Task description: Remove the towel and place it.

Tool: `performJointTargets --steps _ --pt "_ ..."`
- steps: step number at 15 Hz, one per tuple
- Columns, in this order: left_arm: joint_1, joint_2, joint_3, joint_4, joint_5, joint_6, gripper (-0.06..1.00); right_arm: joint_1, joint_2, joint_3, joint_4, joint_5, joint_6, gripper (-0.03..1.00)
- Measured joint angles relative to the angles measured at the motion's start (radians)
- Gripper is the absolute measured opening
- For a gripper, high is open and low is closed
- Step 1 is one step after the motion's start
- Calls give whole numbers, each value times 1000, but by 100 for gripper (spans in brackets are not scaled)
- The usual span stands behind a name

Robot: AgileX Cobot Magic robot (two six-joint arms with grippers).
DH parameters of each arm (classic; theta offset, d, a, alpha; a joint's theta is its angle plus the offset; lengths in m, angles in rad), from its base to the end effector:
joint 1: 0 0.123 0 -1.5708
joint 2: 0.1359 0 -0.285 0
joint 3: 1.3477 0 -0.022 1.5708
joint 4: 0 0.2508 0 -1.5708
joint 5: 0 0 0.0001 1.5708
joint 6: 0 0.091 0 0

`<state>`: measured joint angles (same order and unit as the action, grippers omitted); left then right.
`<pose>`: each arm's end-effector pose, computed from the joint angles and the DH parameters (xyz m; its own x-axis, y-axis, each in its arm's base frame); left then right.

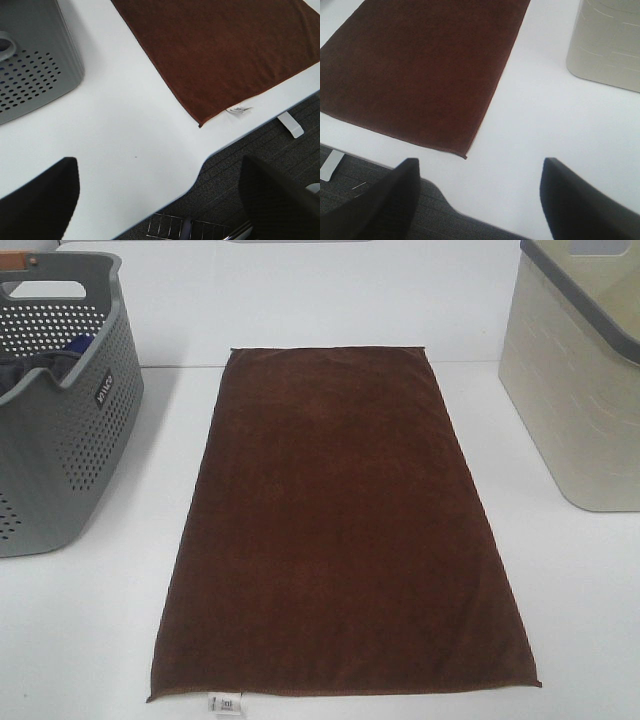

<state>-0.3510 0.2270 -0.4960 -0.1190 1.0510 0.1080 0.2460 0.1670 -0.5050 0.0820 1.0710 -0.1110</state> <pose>0.0255 -0.0193 0.2744 -0.5780 0.2632 -0.7724 0.4452 0.8950 -0.0282 0.0177 0.0112 0.2769 -0.5598 -0.2142 -0.8005 -0.3396 0.9405 -0.0142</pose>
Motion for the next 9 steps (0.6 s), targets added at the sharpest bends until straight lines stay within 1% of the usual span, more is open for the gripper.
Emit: performJointTargets --steps 9 --pt "3 0 0 -1 -2 3 82 0 0 0 0 -1 -1 65"
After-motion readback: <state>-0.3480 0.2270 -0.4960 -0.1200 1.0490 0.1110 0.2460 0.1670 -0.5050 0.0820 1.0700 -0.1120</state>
